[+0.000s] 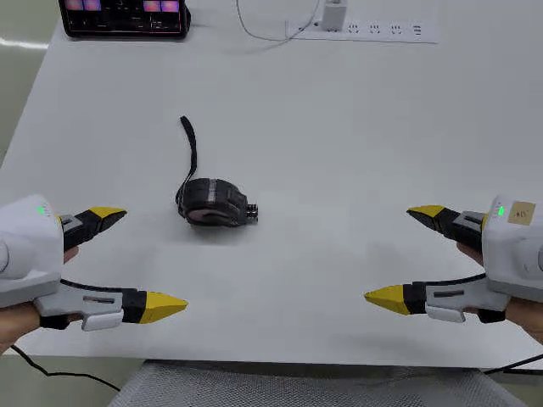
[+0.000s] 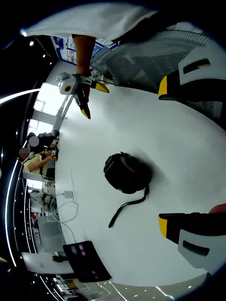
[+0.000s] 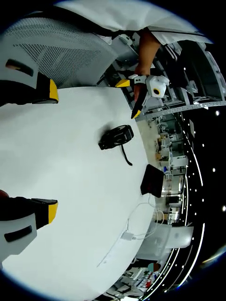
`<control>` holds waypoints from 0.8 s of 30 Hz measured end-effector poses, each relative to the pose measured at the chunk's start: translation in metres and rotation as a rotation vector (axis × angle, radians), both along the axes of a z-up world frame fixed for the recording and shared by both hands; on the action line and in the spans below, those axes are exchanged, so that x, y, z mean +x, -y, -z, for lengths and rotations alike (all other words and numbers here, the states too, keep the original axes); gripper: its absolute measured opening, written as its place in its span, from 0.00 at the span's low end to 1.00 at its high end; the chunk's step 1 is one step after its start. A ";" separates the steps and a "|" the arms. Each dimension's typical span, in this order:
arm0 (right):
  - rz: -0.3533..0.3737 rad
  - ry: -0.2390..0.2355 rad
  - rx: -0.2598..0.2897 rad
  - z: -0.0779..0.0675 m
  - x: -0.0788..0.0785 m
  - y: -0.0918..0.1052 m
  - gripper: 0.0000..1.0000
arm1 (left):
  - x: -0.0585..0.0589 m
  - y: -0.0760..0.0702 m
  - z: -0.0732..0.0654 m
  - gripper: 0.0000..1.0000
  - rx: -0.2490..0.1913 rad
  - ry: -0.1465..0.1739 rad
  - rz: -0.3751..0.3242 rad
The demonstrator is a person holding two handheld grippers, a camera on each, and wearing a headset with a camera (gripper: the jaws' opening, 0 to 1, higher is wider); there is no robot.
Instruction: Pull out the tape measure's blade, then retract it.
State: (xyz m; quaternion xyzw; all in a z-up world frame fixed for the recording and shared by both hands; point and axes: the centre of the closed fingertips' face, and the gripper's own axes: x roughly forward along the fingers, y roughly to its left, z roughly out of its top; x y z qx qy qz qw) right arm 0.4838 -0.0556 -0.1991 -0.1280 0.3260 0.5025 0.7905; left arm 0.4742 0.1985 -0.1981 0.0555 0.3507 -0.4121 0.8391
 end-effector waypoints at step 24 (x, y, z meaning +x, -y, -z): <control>-0.188 0.018 -0.053 0.012 0.019 -0.038 0.81 | 0.025 0.011 0.017 0.92 0.137 0.003 0.197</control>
